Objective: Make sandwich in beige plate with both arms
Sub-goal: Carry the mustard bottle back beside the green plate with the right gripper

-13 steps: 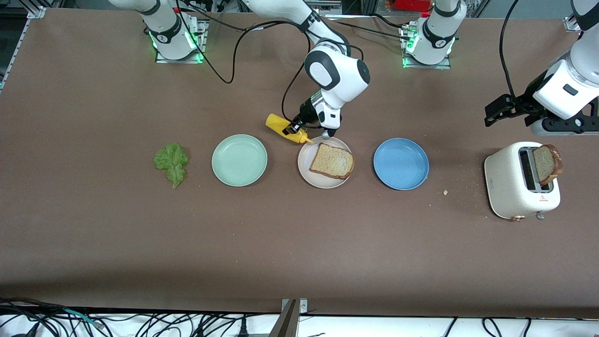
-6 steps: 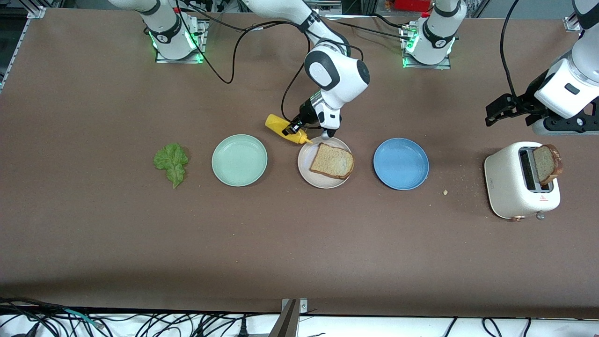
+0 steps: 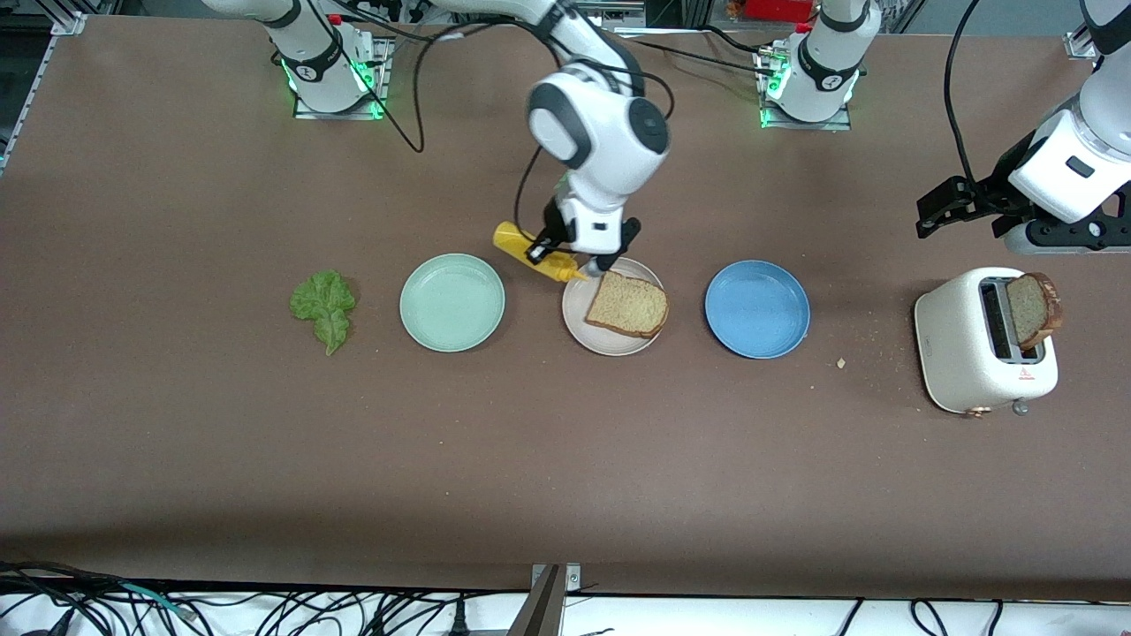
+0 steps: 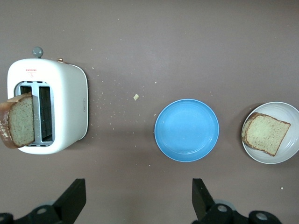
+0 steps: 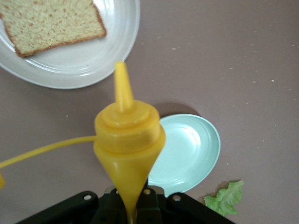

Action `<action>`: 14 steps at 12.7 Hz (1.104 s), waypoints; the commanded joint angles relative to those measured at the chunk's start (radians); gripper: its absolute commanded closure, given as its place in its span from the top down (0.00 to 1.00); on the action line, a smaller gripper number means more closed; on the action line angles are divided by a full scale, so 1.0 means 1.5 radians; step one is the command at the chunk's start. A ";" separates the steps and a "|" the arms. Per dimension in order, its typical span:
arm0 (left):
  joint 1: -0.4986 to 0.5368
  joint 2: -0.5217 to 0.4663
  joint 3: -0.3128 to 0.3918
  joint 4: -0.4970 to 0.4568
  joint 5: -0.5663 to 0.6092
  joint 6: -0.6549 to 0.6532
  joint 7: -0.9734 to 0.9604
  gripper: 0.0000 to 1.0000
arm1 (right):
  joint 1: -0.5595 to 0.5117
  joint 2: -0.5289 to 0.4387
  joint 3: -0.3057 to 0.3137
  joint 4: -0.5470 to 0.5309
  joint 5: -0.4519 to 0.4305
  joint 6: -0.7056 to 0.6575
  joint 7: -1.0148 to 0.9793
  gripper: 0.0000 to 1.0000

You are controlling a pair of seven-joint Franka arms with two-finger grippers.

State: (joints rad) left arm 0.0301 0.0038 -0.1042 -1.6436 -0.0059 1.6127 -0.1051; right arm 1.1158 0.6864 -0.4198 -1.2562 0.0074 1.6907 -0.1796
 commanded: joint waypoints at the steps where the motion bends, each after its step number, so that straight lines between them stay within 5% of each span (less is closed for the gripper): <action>1: 0.002 -0.004 -0.003 0.010 0.014 -0.011 0.010 1.00 | -0.097 -0.133 0.058 -0.112 0.075 0.032 -0.104 0.00; 4: 0.002 -0.003 -0.003 0.010 0.014 -0.011 0.010 1.00 | -0.270 -0.229 0.133 -0.210 0.181 0.068 -0.311 0.00; 6: 0.002 -0.004 -0.003 0.010 0.014 -0.011 0.010 1.00 | -0.355 -0.243 0.148 -0.223 0.234 0.060 -0.462 0.00; 10: 0.002 -0.004 -0.003 0.010 0.014 -0.011 0.010 1.00 | -0.483 -0.230 0.154 -0.241 0.338 0.038 -0.727 0.00; 14: 0.002 -0.004 -0.003 0.010 0.014 -0.011 0.010 1.00 | -0.602 -0.148 0.161 -0.240 0.476 -0.015 -1.035 0.00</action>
State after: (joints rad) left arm 0.0301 0.0030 -0.1048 -1.6422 -0.0059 1.6125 -0.1051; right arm 0.2897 0.4076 -0.2037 -1.6231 0.6302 1.7077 -1.5571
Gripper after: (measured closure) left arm 0.000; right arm 0.952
